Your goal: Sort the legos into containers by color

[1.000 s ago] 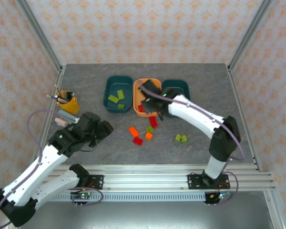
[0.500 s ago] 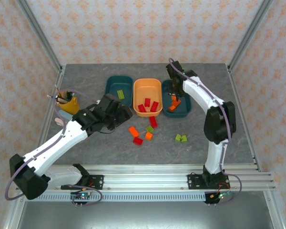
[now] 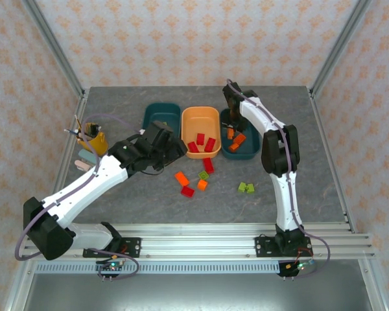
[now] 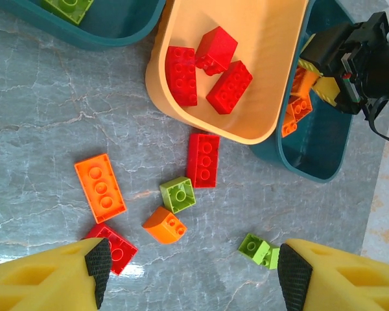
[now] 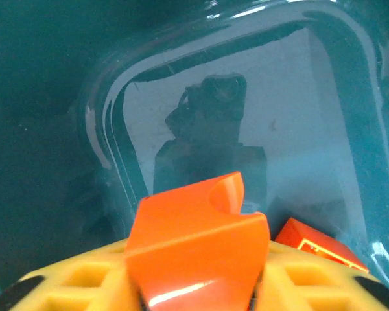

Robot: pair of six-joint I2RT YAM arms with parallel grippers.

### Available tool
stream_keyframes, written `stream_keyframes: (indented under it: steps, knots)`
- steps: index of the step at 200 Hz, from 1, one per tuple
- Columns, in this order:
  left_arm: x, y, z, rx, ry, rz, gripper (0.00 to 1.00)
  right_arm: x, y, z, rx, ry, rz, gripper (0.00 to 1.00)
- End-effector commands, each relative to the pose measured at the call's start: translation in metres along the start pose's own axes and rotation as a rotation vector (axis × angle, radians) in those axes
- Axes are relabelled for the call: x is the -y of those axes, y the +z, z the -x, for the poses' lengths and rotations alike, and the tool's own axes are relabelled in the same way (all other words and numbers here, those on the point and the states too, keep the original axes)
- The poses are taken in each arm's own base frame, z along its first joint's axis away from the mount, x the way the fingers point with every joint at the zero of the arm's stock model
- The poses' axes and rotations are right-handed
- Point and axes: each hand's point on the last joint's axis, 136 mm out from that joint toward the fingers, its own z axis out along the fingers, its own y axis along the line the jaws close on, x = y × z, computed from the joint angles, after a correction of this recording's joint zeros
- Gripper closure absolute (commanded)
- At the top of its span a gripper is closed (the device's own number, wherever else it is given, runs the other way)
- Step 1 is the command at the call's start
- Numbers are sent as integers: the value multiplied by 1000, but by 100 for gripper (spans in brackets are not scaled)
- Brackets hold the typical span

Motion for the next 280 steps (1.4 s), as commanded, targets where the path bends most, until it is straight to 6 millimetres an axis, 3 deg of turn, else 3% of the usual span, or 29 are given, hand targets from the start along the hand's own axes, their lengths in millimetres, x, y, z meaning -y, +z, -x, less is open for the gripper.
stream_keyframes:
  steps: [1,31,53,73,99,134,154,171,224,280]
  knots:
    - [1,-7,4,24,44,24,28,3,-30,6,27,28,14,49]
    - [0,-7,3,14,78,46,28,5,-78,11,105,18,43,44]
    - [0,-2,-2,-13,125,73,28,7,-121,1,163,-7,67,46]
    - [3,11,-13,-58,176,110,29,7,-152,-27,189,-42,101,47]
    - [15,37,-30,-105,293,133,29,10,-176,-85,179,-101,166,45]
    - [15,82,-48,-204,479,235,29,34,-176,-178,57,-93,284,36]
    - [13,104,-58,-267,539,278,25,52,-170,-218,3,-90,303,34]
    - [19,119,-65,-304,608,269,23,66,-167,-239,-14,-65,318,33]
    - [4,157,-76,-425,780,356,23,77,-169,-249,-8,-17,338,32]
    - [-8,176,-93,-500,790,351,27,81,-176,-253,1,16,361,32]
